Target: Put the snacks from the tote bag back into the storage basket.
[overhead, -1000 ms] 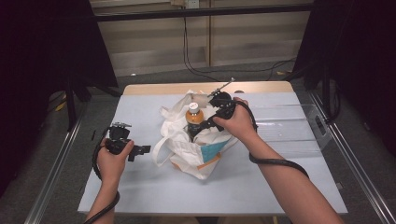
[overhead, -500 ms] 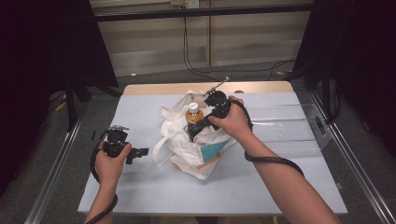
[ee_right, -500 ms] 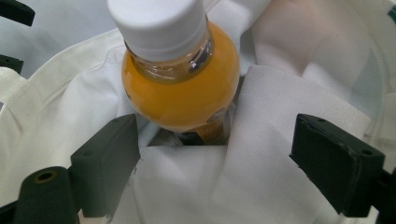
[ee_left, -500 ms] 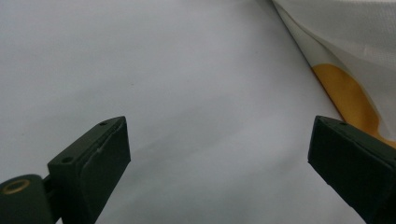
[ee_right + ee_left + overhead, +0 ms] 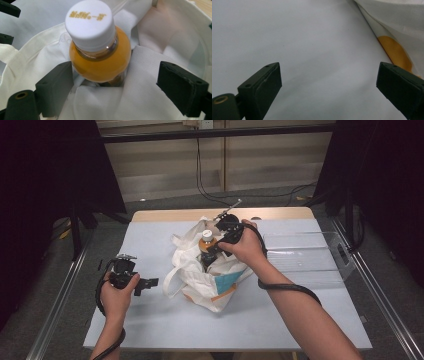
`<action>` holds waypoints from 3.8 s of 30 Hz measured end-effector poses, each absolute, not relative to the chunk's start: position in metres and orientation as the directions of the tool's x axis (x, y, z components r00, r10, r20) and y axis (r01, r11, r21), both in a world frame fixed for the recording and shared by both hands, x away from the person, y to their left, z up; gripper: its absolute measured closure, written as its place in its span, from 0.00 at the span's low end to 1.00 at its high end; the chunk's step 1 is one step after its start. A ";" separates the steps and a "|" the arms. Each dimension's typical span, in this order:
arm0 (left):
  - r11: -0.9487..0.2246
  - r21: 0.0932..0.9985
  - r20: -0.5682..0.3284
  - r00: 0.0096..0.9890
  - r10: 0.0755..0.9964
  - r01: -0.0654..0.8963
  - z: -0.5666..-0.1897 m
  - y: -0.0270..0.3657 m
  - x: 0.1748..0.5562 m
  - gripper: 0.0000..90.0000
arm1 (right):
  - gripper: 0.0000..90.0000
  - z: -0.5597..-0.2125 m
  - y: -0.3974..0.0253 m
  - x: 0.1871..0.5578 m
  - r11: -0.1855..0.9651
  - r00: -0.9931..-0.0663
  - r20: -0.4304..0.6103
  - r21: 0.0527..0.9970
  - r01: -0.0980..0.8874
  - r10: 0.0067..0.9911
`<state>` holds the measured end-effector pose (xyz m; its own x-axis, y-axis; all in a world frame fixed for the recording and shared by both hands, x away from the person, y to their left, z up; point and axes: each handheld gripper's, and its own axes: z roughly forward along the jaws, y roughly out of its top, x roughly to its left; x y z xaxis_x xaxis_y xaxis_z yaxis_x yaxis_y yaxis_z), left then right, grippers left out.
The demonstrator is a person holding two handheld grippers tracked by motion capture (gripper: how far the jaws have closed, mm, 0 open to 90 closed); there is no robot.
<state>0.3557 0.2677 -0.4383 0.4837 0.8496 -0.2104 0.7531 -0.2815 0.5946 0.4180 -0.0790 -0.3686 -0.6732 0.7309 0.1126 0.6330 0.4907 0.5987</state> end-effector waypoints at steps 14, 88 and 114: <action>-0.289 0.591 -0.217 0.493 0.842 0.753 -0.440 0.263 0.356 0.07 | 0.16 -0.371 -0.067 0.424 0.537 -0.700 0.103 0.567 0.625 0.707; -0.290 0.592 -0.218 0.496 0.841 0.752 -0.440 0.269 0.354 0.07 | 0.33 -0.373 -0.056 0.431 0.552 -0.713 0.120 0.548 0.628 0.691; -0.303 0.606 -0.216 0.519 0.827 0.736 -0.437 0.267 0.353 0.06 | 0.33 -0.316 -0.068 0.427 0.568 -0.715 0.141 0.511 0.645 0.684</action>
